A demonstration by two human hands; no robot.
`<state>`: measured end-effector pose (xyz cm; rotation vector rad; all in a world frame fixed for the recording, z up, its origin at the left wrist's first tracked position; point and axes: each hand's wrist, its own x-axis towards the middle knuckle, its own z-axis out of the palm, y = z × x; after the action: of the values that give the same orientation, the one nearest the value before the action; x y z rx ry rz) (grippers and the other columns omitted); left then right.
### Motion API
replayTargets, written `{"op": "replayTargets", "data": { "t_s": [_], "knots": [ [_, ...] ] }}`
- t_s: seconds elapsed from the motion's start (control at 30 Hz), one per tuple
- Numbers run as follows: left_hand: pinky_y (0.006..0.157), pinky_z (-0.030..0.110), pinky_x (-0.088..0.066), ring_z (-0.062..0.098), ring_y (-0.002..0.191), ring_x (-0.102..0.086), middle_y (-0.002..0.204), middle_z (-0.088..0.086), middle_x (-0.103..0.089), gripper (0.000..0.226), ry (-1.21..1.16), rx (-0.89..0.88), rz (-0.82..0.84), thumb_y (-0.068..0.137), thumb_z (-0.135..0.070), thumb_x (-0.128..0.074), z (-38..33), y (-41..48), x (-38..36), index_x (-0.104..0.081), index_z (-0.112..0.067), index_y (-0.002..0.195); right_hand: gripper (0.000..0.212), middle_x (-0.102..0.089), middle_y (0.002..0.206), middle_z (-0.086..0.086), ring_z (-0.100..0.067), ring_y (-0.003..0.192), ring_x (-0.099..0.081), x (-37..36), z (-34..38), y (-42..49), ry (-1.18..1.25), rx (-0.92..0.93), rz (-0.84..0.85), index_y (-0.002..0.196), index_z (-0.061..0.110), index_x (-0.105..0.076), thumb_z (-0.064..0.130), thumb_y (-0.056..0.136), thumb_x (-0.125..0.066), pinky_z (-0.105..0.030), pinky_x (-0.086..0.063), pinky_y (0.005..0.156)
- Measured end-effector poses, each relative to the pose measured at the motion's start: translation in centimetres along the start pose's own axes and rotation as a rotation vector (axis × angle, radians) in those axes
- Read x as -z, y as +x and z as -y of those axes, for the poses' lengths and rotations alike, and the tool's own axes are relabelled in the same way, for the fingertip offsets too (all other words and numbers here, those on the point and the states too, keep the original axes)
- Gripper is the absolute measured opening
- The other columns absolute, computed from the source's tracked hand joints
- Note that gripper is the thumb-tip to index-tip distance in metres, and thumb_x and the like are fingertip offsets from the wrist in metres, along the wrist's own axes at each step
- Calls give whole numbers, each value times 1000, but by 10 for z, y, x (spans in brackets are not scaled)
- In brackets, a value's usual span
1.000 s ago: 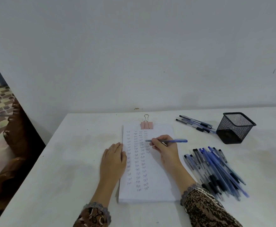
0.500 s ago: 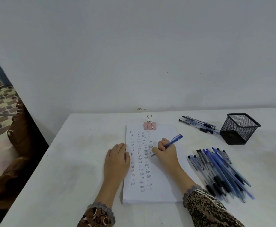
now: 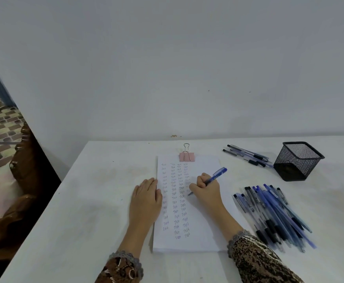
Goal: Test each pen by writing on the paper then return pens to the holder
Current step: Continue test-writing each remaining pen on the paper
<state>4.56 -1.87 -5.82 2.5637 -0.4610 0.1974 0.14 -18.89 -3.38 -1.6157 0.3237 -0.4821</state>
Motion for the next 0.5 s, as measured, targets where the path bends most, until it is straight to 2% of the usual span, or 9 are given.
{"op": "replayTargets", "data": {
  "t_s": [0.1, 0.23, 0.37, 0.5],
  "knots": [
    [118, 31, -12, 11, 139, -25, 148, -3, -35, 44, -7, 4, 3, 98, -24, -33, 0, 0, 0, -37, -15, 141, 53, -23, 58, 5, -4, 46, -25, 0, 1, 0, -19, 21, -5, 51, 20, -21, -19, 70, -52, -14, -25, 54],
    [118, 31, -13, 11, 139, -25, 148, -3, -35, 44, 1, 1, 0, 98, -25, -34, 0, 0, 0, -37, -15, 141, 53, -23, 58, 4, -4, 49, -26, -1, -1, -1, -25, 31, -10, 52, 20, -20, -19, 70, -52, -16, -25, 58],
    [118, 32, -14, 11, 139, -26, 148, -2, -35, 44, 8, 0, 9, 99, -26, -33, 0, 0, 1, -36, -15, 141, 52, -22, 58, 5, -4, 48, -23, 0, 0, 0, -38, 30, 13, 52, 19, -21, -18, 70, -53, -13, -26, 53],
    [118, 31, -12, 10, 139, -24, 149, -3, -34, 44, 7, 0, 7, 99, -26, -32, 0, 0, 1, -35, -15, 142, 51, -24, 59, 4, -4, 48, -26, 1, -1, 1, -41, 35, -40, 52, 18, -21, -18, 70, -53, -13, -25, 53]
  ]
}}
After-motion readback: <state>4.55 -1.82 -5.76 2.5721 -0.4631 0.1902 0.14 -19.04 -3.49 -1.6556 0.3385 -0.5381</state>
